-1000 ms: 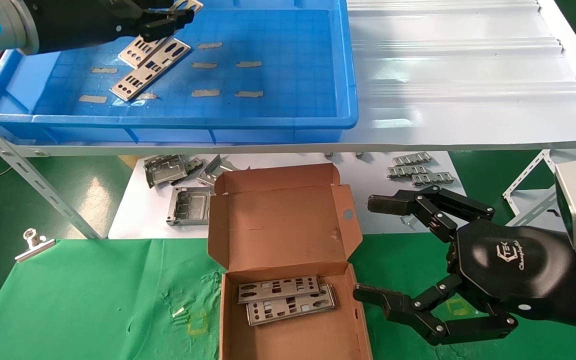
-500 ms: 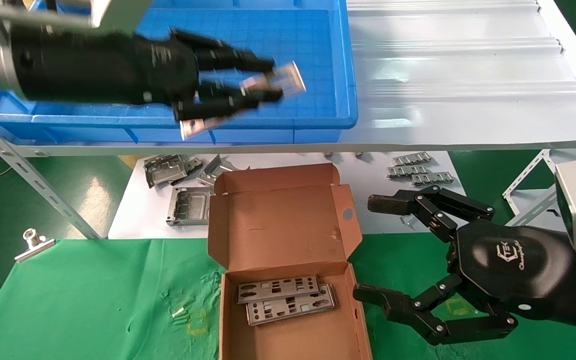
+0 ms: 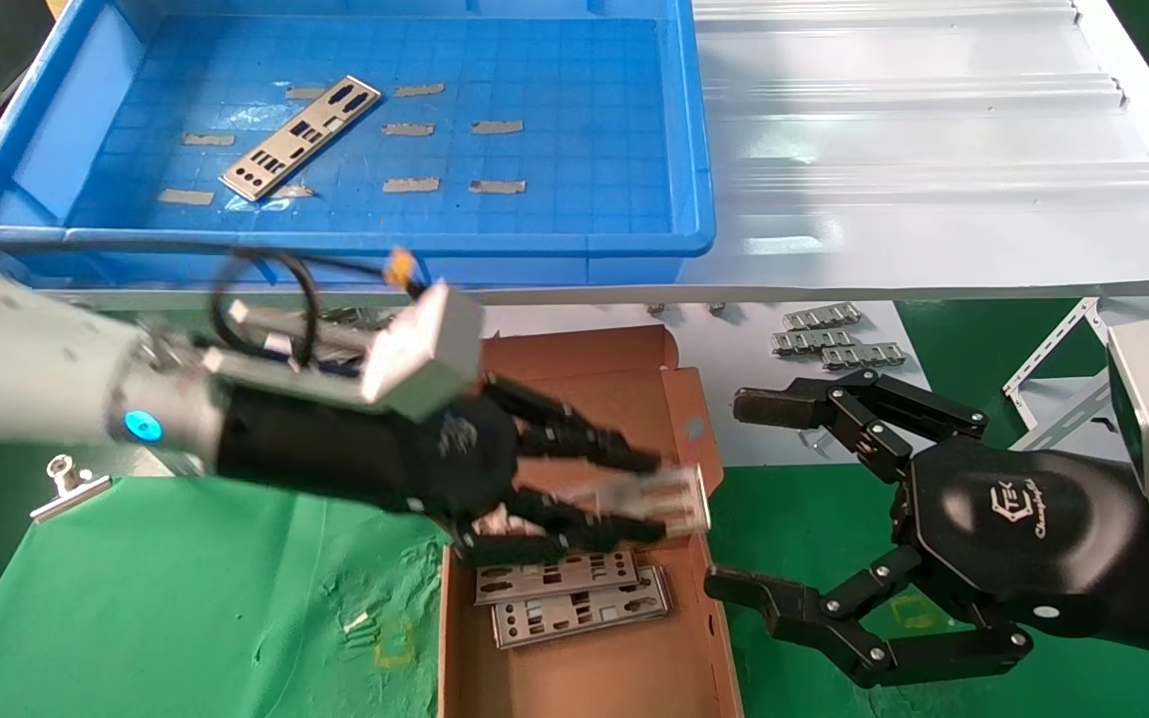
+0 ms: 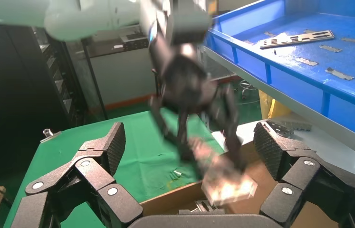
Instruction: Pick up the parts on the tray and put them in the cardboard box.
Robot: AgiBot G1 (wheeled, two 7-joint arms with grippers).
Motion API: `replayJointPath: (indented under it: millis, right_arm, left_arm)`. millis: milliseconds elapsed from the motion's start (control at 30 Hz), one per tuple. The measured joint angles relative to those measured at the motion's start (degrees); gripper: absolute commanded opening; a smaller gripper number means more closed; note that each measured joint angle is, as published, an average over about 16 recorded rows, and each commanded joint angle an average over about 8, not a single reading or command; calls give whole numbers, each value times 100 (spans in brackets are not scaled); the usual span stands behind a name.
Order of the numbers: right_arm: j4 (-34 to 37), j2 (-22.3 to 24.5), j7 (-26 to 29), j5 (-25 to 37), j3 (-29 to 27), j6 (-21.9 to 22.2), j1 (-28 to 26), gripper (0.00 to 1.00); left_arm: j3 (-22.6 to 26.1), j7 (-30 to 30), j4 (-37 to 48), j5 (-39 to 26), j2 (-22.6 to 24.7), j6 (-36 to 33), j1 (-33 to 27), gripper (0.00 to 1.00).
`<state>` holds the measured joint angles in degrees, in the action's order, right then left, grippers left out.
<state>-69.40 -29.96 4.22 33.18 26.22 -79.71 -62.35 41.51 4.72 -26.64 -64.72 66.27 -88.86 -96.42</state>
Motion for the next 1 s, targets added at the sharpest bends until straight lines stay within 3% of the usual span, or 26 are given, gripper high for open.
replayJointPath:
  millis: [400,467,667,700,733,1000]
  right_arm:
    - [0,0,0,0,0,0,0,100]
    - [0,0,0,0,0,0,0,100]
    - [0,0,0,0,0,0,0,100]
    - [0,0,0,0,0,0,0,100]
    - [0,0,0,0,0,0,0,100]
    - [0,0,0,0,0,0,0,100]
  left_arm:
    - [444,931,660,-385,494,933,868,0]
    - [465,1069,770,-433,549,1027,916,12]
    - [476,1304,1049,-463,653,1107,956,87]
    - [477,1334,1088,-465,666,1103,951,95]
    - [476,1359,1126,-464,678,1093,945,100]
    - [482,1497,1389,-460,756,919,838,100]
